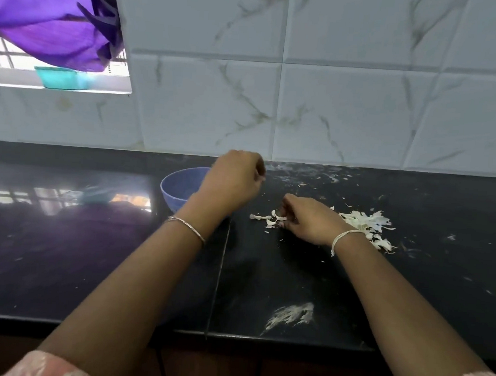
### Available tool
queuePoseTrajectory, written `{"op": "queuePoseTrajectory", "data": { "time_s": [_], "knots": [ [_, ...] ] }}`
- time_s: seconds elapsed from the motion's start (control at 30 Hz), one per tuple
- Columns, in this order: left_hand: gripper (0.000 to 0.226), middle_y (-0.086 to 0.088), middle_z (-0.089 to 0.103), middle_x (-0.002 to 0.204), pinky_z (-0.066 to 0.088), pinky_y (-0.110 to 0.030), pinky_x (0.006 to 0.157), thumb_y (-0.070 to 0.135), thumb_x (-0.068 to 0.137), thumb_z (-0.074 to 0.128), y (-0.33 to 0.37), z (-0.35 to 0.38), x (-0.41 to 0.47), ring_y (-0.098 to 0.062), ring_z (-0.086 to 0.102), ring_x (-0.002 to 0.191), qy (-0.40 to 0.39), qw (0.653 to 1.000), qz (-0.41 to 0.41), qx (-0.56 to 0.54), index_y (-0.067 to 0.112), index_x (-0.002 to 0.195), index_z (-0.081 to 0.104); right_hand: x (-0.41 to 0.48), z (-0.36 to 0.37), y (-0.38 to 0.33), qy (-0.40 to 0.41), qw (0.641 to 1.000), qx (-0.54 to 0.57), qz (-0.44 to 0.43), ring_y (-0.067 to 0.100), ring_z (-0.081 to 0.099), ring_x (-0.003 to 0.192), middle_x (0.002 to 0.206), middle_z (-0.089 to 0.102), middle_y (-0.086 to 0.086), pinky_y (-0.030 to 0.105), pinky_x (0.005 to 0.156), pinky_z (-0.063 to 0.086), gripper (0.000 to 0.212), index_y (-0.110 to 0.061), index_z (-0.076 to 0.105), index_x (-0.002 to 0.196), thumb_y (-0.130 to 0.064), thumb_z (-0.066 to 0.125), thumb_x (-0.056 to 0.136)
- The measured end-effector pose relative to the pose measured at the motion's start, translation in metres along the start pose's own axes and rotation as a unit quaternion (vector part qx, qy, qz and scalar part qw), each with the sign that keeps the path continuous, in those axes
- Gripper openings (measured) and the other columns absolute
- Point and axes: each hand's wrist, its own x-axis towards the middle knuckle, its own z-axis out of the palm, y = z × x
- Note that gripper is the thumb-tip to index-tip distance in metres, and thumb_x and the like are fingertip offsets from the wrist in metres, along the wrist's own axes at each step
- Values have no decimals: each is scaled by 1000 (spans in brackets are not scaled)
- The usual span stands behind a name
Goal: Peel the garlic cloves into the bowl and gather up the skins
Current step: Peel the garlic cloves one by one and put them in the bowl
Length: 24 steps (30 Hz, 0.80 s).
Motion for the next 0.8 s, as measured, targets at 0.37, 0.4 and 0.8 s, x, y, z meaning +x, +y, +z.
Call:
{"op": "queuePoseTrajectory", "data": {
  "time_s": [0.37,0.4,0.8],
  "knots": [
    [21,-19,57,120,49,-41,87,-3,91,53,17,61,-11,-37,58,110,-182,971,13,151,3,110,60,-16,-21,42,74,985,-104,115,22,59,99,99,63,-2,30,71,41,25,-23,62,90,0,52,86],
    [20,-18,58,117,49,-40,84,-3,91,53,15,62,-10,-36,58,108,-172,975,9,143,3,108,60,-15,-21,42,103,985,-93,105,23,60,99,100,64,-1,31,71,43,23,-22,64,95,-4,52,88],
    [24,-7,70,106,50,-33,90,3,88,60,-6,65,-7,-24,63,102,-132,990,-26,-44,14,109,68,4,-1,-6,71,996,-47,-27,22,59,100,102,64,-1,36,79,50,18,-20,69,105,-19,60,89]
  ]
}}
